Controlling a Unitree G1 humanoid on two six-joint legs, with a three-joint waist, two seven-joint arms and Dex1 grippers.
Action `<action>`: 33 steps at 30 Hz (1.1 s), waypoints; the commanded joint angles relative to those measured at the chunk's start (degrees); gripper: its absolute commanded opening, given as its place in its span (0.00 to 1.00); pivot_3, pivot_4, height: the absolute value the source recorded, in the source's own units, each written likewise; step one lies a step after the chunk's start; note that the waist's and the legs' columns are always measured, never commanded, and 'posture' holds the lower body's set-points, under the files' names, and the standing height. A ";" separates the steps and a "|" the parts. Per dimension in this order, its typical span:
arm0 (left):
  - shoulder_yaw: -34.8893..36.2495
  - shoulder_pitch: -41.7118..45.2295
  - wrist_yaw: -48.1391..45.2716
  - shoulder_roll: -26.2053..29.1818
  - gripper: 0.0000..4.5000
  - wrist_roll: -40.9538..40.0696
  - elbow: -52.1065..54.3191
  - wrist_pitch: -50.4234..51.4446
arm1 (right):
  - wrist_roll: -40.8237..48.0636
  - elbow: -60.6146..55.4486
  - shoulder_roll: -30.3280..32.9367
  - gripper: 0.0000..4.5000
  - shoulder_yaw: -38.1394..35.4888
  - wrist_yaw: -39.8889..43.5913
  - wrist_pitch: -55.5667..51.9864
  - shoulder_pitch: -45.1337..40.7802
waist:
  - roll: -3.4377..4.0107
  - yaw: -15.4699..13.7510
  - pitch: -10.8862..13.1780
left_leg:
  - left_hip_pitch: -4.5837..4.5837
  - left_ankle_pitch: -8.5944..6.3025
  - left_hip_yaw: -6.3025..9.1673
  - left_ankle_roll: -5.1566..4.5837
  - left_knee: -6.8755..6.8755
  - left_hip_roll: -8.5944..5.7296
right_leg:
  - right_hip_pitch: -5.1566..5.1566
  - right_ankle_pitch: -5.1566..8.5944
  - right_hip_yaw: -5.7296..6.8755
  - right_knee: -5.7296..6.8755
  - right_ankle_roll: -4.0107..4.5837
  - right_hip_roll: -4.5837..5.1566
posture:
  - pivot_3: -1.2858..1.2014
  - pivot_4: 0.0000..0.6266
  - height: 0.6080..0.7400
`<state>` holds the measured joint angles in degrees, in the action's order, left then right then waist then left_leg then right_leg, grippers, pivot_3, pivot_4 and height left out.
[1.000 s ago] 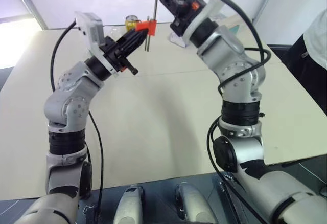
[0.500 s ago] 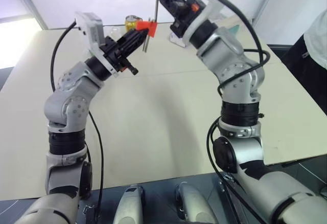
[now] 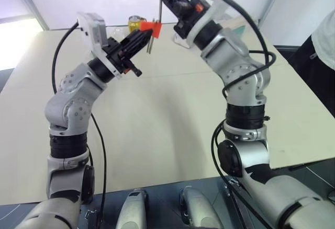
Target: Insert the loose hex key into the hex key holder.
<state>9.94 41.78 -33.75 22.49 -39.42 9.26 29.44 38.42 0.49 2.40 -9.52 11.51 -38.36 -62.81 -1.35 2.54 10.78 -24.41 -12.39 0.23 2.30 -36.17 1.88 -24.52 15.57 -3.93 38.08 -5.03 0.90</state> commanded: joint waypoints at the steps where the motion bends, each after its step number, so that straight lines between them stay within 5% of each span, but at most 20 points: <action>1: 0.78 1.29 0.01 0.24 0.00 -0.99 2.69 -0.59 | 0.14 -1.13 0.01 0.01 -0.40 0.14 1.49 -0.99 | 0.00 0.00 0.00 | 0.00 0.00 0.00 0.00 0.00 0.00 | 0.00 0.00 0.00 0.00 0.00 0.00 | 0.52 0.24 1.00; 33: 4.68 7.99 3.56 -3.59 0.00 -4.58 -2.47 -3.80 | -7.91 0.42 -5.33 0.01 1.98 -2.06 20.93 -6.38 | 0.00 0.03 0.00 | -0.01 0.00 0.00 0.00 0.05 0.00 | -0.02 0.00 0.00 -0.04 0.00 -0.01 | 0.52 0.24 1.00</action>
<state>13.17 48.18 -30.11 18.95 -43.12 6.08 26.94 31.09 0.63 -2.64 -7.61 9.36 -19.17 -67.09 -1.35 2.57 10.78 -24.42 -12.39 0.24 2.30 -36.12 1.88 -24.54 15.58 -3.93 38.04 -5.03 0.89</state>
